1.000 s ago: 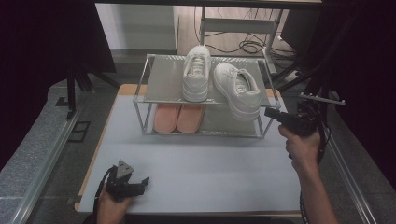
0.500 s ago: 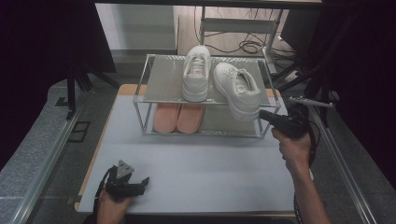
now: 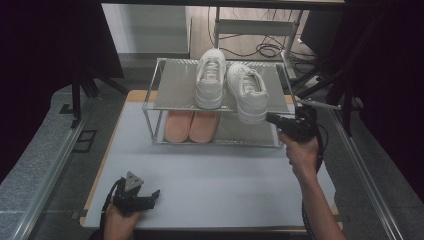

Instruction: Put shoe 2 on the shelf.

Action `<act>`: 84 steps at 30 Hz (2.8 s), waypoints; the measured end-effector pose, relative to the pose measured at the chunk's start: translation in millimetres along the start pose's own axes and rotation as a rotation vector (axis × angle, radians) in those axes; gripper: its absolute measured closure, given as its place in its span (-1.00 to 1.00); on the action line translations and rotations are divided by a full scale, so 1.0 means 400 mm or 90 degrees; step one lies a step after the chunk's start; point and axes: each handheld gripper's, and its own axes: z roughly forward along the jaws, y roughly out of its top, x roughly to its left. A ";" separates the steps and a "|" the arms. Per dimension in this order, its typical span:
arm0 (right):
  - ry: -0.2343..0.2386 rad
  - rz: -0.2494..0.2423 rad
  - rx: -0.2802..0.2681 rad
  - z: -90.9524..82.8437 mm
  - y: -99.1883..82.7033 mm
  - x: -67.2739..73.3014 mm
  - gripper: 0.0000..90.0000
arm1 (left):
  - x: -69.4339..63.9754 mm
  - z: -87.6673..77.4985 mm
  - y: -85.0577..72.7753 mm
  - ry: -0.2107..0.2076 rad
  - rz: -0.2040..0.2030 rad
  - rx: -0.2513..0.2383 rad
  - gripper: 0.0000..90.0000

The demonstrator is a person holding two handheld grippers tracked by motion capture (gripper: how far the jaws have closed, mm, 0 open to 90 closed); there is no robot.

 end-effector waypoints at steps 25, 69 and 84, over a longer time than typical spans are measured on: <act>-0.006 0.035 -0.016 0.068 0.009 0.002 1.00 | 0.001 0.000 0.000 -0.002 -0.001 0.002 -0.67; 0.011 0.023 -0.013 0.144 0.020 0.036 1.00 | 0.000 -0.001 0.000 -0.002 0.000 0.003 -0.67; 0.031 -0.057 0.007 0.080 -0.008 0.052 0.30 | -0.001 0.000 0.000 0.001 0.001 -0.001 -0.67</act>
